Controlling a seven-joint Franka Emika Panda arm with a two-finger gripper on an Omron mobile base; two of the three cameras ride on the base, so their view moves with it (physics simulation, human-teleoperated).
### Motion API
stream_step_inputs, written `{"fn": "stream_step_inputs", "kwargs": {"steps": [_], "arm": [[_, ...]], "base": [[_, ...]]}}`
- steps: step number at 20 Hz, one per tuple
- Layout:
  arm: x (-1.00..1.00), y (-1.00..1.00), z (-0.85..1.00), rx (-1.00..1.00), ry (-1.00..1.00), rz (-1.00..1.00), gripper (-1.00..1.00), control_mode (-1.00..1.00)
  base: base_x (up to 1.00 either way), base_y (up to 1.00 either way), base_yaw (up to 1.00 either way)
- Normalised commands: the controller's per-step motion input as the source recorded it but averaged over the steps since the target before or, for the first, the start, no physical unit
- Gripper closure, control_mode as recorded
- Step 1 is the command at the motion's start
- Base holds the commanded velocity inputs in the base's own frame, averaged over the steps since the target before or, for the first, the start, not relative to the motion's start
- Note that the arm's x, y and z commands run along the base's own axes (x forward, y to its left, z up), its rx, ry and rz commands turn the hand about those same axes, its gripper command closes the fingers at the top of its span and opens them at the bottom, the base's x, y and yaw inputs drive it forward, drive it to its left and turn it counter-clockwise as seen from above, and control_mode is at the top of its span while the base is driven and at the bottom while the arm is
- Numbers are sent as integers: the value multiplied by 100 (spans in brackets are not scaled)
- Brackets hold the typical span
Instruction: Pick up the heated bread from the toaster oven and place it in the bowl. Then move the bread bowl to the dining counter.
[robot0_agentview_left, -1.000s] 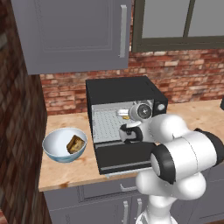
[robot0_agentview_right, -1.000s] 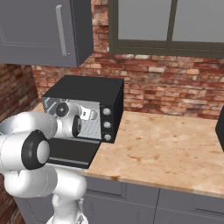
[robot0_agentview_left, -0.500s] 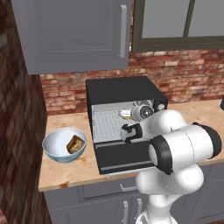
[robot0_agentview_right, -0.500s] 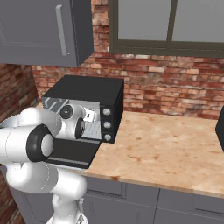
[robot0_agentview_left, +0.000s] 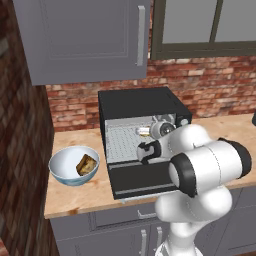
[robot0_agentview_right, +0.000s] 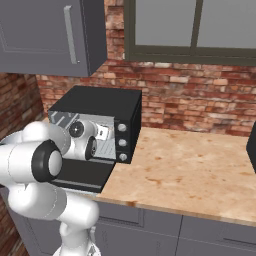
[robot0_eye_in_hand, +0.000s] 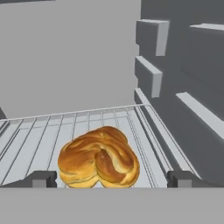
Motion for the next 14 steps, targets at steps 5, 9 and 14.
{"fn": "stream_step_inputs", "kwargs": {"steps": [5, 9, 14], "arm": [[7, 0, -5, -4, 0, 4, -100, -100], [8, 0, -8, -6, 0, 4, -100, -100], [7, -5, -17, -7, 0, 5, -100, -100]], "base": [[0, 0, 0], [0, 0, 0], [0, 0, 0]]}}
